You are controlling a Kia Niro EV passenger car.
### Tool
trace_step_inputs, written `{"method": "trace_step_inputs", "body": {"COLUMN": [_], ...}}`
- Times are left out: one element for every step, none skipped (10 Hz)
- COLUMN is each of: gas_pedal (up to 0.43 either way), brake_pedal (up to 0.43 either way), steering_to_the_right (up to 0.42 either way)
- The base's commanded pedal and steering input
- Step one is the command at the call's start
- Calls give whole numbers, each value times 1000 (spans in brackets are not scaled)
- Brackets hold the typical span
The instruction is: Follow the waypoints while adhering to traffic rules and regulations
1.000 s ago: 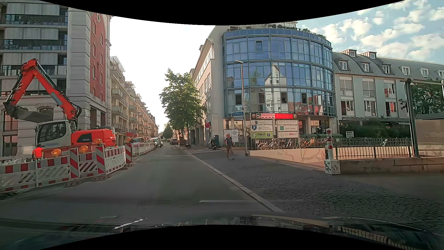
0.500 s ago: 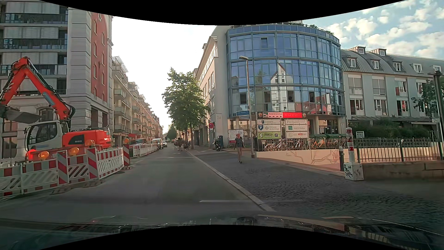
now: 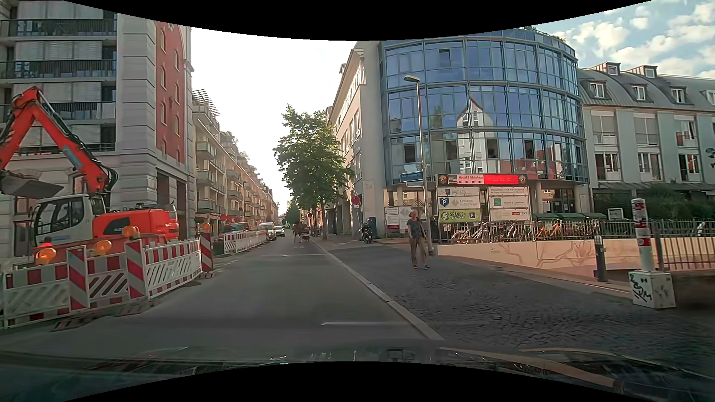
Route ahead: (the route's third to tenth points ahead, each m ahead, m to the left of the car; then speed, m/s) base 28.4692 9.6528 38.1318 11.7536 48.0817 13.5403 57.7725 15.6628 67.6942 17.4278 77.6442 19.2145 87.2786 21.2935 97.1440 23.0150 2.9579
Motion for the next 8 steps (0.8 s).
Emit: {"method": "trace_step_inputs", "body": {"gas_pedal": [287,287,287,287,287,280,280,248], "brake_pedal": [0,0,0,0,0,0,0,0], "steering_to_the_right": [-174,-173,-172,-169,-165,-159,-153,-148]}}
